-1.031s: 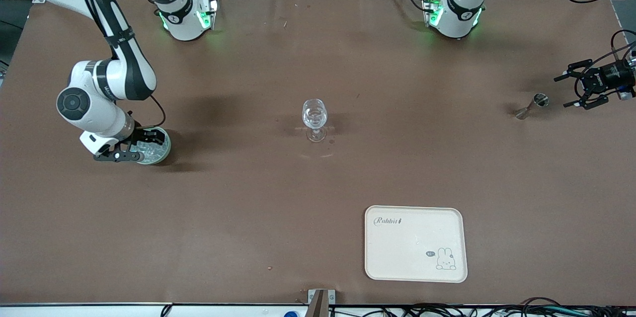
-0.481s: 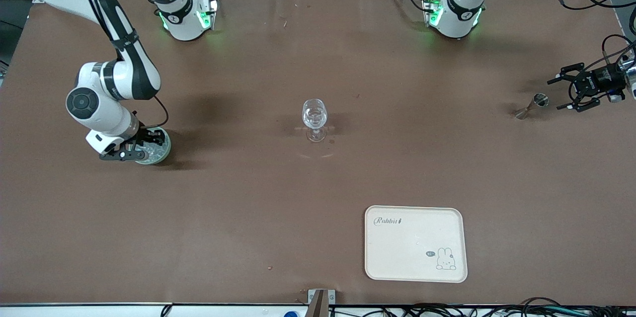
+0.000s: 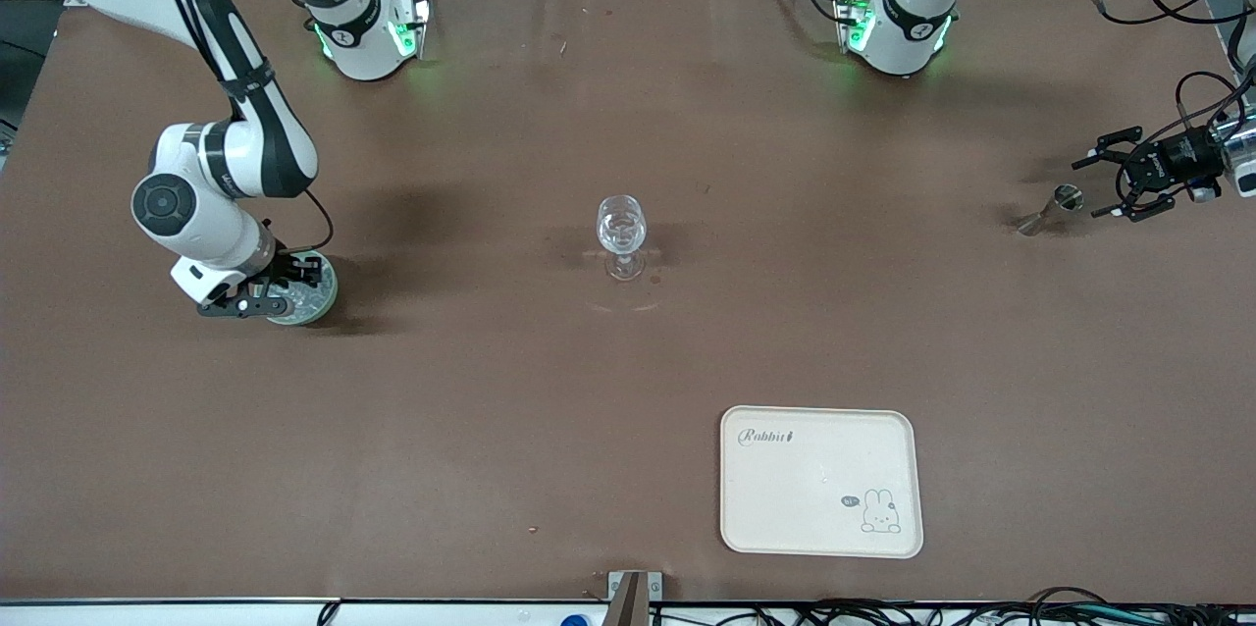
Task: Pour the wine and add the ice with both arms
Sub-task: 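Grasp an ice cube with the right gripper while the left gripper grasps the jigger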
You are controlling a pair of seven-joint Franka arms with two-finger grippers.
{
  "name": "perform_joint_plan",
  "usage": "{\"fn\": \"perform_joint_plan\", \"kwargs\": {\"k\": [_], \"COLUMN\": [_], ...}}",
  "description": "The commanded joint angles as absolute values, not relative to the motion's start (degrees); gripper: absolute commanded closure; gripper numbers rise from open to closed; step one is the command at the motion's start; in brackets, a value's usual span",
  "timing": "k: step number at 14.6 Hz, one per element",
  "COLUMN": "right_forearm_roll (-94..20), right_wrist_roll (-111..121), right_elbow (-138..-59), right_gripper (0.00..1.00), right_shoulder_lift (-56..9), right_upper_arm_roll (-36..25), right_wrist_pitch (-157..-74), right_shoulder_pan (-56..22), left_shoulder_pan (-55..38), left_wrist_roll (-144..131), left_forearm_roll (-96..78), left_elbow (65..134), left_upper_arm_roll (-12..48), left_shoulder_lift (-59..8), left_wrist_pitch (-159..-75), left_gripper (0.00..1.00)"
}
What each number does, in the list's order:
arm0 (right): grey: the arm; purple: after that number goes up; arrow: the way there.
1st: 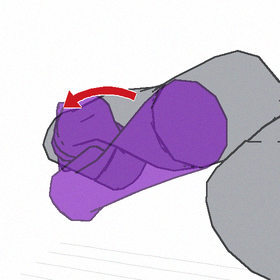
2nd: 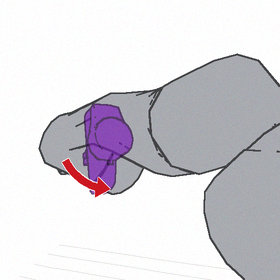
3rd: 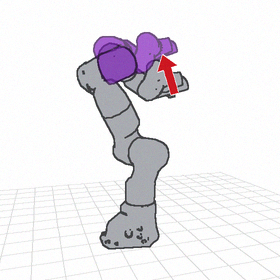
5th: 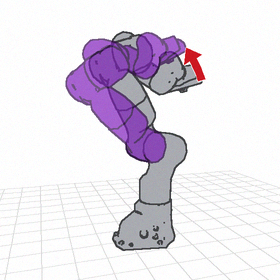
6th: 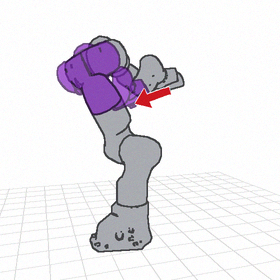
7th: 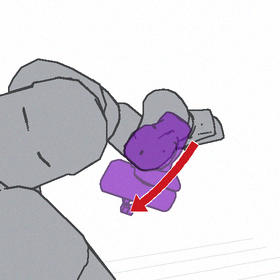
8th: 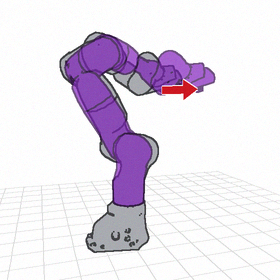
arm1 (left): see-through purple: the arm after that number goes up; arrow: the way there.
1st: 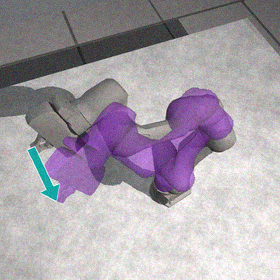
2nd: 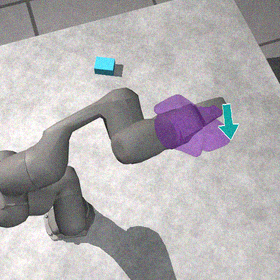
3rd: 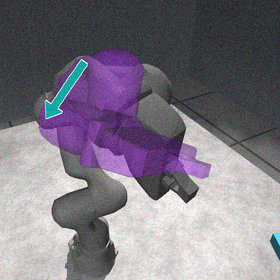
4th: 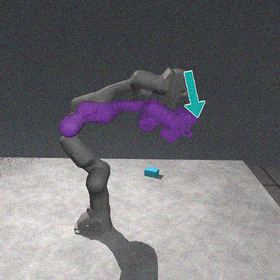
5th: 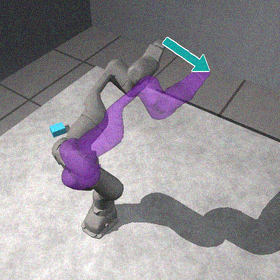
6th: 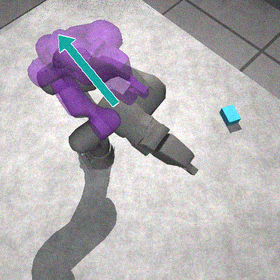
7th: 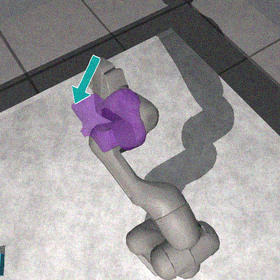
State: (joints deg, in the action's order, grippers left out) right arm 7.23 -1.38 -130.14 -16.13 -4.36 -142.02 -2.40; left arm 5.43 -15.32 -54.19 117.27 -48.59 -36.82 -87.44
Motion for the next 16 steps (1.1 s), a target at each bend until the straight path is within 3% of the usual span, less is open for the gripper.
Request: {"fn": "perform_joint_plan", "kwargs": {"k": [1, 4, 8, 12, 16], "right_forearm_roll": [8.2, 8.2, 8.1, 8.1, 7.5], "right_wrist_roll": [-1.0, -1.0, -1.3, -1.9, -2.1], "right_elbow": [-130.8, -130.7, -130.7, -129.6, -121.8], "right_gripper": [0.53, 0.56, 0.74, 0.85, 0.88], "right_shoulder_lift": [-16.1, -16.4, -16.4, -16.4, -15.4], "right_upper_arm_roll": [-4.3, -4.3, -4.3, -4.2, -4.0], "right_wrist_pitch": [-143.1, -143.2, -143.4, -141.9, -127.0], "right_shoulder_pan": [-1.8, -1.3, -1.2, -1.3, -1.6], "left_shoulder_pan": [6.1, 5.5, 5.4, 5.5, 5.4], "left_wrist_roll": [-13.9, -12.1, -11.3, -6.9, -6.9], "left_forearm_roll": [-56.0, -59.4, -61.0, -63.3, -65.5], "left_elbow": [118.7, 119.9, 120.3, 121.8, 122.2], "left_upper_arm_roll": [-49.2, -48.8, -47.5, -47.5, -46.1], "left_shoulder_lift": [-38.1, -38.6, -39.0, -40.1, -40.4], "left_wrist_pitch": [-86.3, -86.3, -86.4, -86.3, -86.4], "left_gripper": [0.04, 0.04, 0.09, 0.11, 0.11]}}
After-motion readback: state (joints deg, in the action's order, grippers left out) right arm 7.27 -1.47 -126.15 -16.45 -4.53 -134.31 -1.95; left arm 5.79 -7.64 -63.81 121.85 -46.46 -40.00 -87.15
